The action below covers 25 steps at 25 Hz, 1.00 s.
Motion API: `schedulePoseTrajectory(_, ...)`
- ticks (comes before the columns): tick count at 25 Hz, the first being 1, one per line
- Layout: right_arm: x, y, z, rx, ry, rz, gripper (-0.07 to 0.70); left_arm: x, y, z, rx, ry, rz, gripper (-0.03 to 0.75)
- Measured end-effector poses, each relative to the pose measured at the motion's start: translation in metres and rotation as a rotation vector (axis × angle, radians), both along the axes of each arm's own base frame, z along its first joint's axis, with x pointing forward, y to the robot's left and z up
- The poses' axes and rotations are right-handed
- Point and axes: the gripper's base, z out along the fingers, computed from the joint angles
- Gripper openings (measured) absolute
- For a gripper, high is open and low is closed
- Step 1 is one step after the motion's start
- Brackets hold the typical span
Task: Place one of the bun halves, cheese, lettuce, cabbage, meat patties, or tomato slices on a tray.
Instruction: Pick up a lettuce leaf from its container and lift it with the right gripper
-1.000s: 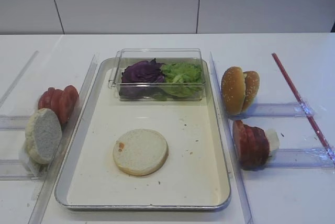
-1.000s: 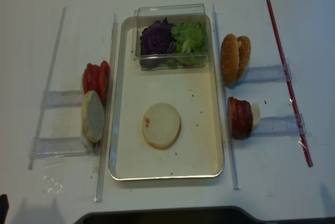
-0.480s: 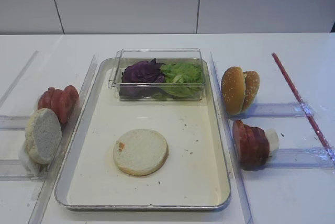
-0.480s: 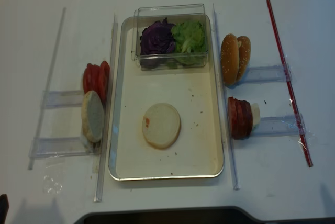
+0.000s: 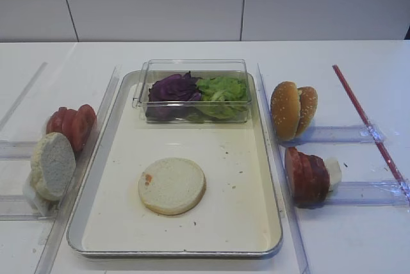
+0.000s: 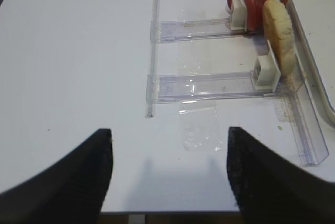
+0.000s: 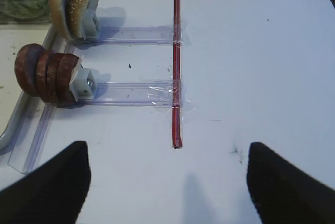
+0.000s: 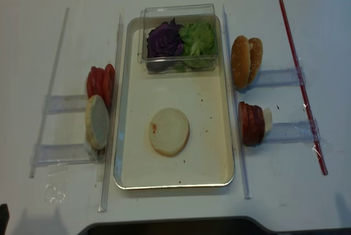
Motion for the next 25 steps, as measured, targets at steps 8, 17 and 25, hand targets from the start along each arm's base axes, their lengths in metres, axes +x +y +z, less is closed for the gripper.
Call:
schedulePoseTrajectory(8,-0.005,0.0,0.025,-0.009,-0.06,0.006,0.636,0.0,0.0,0.0,0.0,0.0,0.0,0.469)
schedulePoseTrajectory(17,0.019,0.002,0.078,0.004,-0.026,0.017,0.635,0.0,0.0,0.0,0.0,0.002,0.0,0.469)
schedulePoseTrajectory(25,0.056,0.008,0.115,0.038,0.05,0.052,0.635,0.0,0.0,0.0,0.0,0.002,0.0,0.469)
